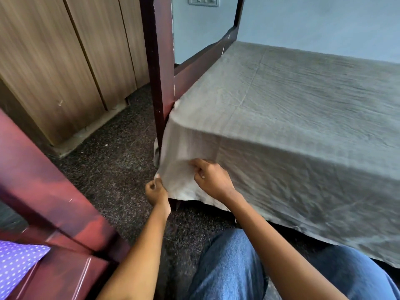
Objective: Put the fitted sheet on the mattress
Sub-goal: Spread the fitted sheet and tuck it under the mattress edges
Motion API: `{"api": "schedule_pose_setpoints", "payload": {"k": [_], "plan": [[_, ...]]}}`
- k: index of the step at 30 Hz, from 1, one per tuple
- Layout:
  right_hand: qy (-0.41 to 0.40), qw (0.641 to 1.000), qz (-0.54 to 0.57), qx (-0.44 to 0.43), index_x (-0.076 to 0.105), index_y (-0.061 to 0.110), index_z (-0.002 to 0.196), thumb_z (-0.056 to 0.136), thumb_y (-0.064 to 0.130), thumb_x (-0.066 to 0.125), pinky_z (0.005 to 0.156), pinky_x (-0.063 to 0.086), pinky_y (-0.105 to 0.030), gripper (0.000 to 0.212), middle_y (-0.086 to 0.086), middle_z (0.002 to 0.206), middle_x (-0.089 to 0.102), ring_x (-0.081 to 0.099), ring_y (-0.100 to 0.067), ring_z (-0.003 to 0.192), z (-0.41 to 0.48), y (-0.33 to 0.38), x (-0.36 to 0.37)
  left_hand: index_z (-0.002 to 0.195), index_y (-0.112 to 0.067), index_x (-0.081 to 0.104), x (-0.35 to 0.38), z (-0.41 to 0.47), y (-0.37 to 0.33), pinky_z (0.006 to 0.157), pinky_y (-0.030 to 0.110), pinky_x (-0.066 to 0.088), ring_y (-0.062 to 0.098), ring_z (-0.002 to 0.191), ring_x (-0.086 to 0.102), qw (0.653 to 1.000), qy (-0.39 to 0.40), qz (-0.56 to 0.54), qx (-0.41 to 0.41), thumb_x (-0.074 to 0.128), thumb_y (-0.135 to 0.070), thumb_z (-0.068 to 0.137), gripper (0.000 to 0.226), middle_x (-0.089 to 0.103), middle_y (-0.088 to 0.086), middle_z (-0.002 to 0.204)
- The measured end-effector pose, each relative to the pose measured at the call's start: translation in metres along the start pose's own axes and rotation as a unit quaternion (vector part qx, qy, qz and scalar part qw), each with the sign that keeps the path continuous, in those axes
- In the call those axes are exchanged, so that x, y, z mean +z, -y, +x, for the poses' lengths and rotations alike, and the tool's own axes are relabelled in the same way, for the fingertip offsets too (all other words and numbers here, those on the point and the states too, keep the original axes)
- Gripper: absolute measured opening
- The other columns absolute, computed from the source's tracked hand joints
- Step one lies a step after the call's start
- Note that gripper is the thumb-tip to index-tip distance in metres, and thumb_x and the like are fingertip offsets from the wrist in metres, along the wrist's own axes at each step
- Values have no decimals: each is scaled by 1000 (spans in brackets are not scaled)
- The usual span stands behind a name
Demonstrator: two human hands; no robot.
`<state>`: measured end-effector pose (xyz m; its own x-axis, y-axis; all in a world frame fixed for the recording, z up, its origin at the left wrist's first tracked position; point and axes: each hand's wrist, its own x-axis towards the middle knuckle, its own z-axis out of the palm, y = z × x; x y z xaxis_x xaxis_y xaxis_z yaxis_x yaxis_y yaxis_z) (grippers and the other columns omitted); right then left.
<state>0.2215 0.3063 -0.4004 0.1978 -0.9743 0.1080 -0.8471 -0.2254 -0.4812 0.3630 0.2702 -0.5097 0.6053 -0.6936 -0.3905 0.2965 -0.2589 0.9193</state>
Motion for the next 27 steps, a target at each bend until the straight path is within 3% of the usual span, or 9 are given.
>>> {"api": "schedule_pose_setpoints", "payload": {"k": [2, 4, 9, 13, 16, 20, 22, 24, 27], "plan": [[-4, 1000, 15, 12, 51, 23, 133, 88, 12, 45, 78, 51, -39, 47, 0, 126, 61, 57, -25, 110, -5, -3, -1, 127, -13, 48, -5, -11, 9, 94, 35, 43, 29, 119, 52, 999, 12, 2, -50, 29, -57, 95, 57, 57, 14, 124], [-1, 999, 27, 24, 52, 21, 132, 86, 11, 48, 81, 51, -38, 48, -1, 128, 60, 56, -23, 112, -8, -7, 1, 141, -11, 35, -7, -35, 23, 105, 35, 35, 32, 128, 46, 996, 5, 9, -93, 16, -50, 99, 60, 45, 19, 140], [2, 998, 47, 52, 61, 13, 117, 82, 10, 50, 78, 52, -43, 37, -9, 113, 66, 60, -30, 103, -11, -19, 6, 132, -1, 40, 15, -79, 24, 102, 34, 36, 33, 123, 47, 989, 76, -61, -112, 25, -3, 97, 38, 48, 24, 132], [-3, 996, 62, 60, 65, 14, 116, 82, 9, 50, 82, 51, -41, 37, -6, 115, 67, 60, -27, 106, -14, -25, 8, 120, -15, 52, 26, -70, 7, 83, 25, 42, 21, 107, 52, 974, 93, -134, -158, 45, -13, 97, 24, 56, 3, 105], [-11, 992, 97, 85, 67, 18, 115, 81, 11, 48, 87, 52, -40, 39, -2, 113, 69, 63, -24, 106, -20, -36, 14, 125, -7, 52, 17, -60, 15, 72, 26, 41, 23, 97, 58, 976, 70, -113, -174, 41, -17, 100, 30, 58, 13, 121], [-11, 988, 79, 134, 65, 23, 117, 84, 14, 49, 88, 51, -38, 38, 2, 113, 70, 63, -21, 106, -34, -53, 18, 126, -8, 53, 17, -48, 15, 89, 32, 40, 26, 114, 56, 979, 76, -67, -179, 39, -19, 101, 31, 57, 10, 128], [-6, 989, 60, 134, 64, 24, 119, 86, 15, 48, 88, 50, -37, 38, 2, 115, 69, 61, -22, 109, -38, -58, 20, 120, -8, 57, 21, -45, 11, 86, 35, 43, 25, 105, 61, 978, 86, -47, -185, 42, -20, 100, 28, 60, 9, 117], [-5, 990, 54, 133, 64, 25, 120, 88, 16, 48, 88, 50, -35, 37, 3, 117, 68, 61, -21, 110, -39, -59, 19, 107, -4, 62, 24, -47, 11, 73, 34, 45, 22, 87, 61, 984, 41, -40, -168, 54, -18, 94, 21, 60, 10, 103], [-16, 990, 49, 129, 64, 26, 121, 88, 16, 48, 88, 50, -34, 38, 5, 117, 67, 60, -19, 111, -38, -58, 19, 110, 7, 55, 23, -68, 9, 75, 33, 43, 27, 90, 57, 991, -76, -7, -109, 66, -18, 85, 37, 59, 17, 103]]}}
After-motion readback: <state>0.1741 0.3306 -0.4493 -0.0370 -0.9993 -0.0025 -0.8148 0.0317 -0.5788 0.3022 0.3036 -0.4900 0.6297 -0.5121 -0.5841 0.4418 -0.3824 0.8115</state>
